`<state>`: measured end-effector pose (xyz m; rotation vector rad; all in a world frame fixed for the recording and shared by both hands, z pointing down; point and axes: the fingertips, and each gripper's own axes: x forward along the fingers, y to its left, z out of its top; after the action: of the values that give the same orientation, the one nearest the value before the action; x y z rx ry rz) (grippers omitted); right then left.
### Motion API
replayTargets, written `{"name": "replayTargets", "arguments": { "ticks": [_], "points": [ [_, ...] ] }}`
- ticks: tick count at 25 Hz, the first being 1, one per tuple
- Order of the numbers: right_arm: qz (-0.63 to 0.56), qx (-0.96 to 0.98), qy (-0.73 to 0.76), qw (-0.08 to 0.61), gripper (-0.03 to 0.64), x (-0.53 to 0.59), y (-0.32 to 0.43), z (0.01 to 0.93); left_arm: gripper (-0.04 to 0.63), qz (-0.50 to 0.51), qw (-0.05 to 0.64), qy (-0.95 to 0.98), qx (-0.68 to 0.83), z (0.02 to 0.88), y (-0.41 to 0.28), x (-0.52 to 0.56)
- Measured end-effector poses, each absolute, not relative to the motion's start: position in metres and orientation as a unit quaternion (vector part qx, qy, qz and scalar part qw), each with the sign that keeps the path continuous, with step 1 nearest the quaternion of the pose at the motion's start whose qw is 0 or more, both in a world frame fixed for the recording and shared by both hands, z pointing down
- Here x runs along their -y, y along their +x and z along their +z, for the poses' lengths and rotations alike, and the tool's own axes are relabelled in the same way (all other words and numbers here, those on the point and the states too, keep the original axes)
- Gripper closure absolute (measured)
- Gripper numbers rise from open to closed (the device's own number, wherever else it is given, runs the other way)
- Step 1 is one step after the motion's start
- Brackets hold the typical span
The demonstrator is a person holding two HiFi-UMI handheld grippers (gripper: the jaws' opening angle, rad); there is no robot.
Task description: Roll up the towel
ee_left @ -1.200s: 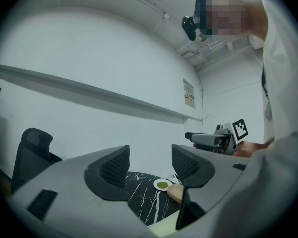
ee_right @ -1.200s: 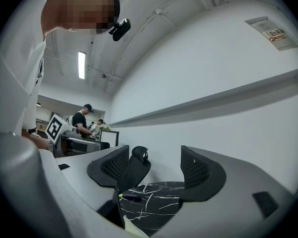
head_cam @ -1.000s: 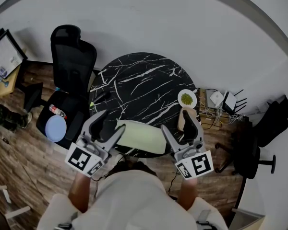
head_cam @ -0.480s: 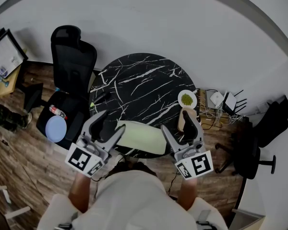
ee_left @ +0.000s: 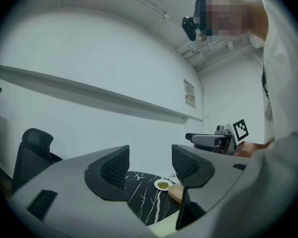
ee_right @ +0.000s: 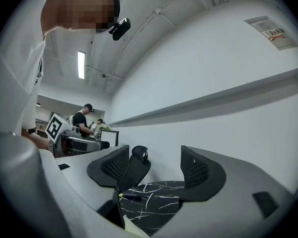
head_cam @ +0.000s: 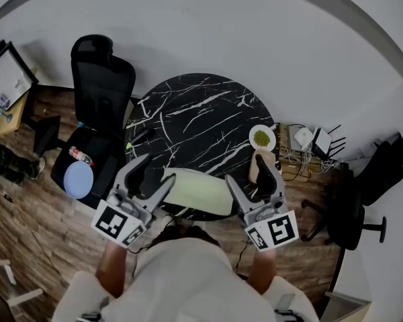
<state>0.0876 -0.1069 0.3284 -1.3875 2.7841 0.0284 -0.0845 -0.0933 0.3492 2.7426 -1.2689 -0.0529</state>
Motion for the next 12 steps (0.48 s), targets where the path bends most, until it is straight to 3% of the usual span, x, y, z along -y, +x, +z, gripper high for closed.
{"name": "replayTargets", "arguments": {
  "ticks": [12],
  "points": [
    [0.012,-0.895,-0.446,0.017,0.327,0.1044,0.0882,0.3276,0.348,-0.016,0.056,0.907,0.417,0.3499,-0.0834,0.0905]
  ]
}}
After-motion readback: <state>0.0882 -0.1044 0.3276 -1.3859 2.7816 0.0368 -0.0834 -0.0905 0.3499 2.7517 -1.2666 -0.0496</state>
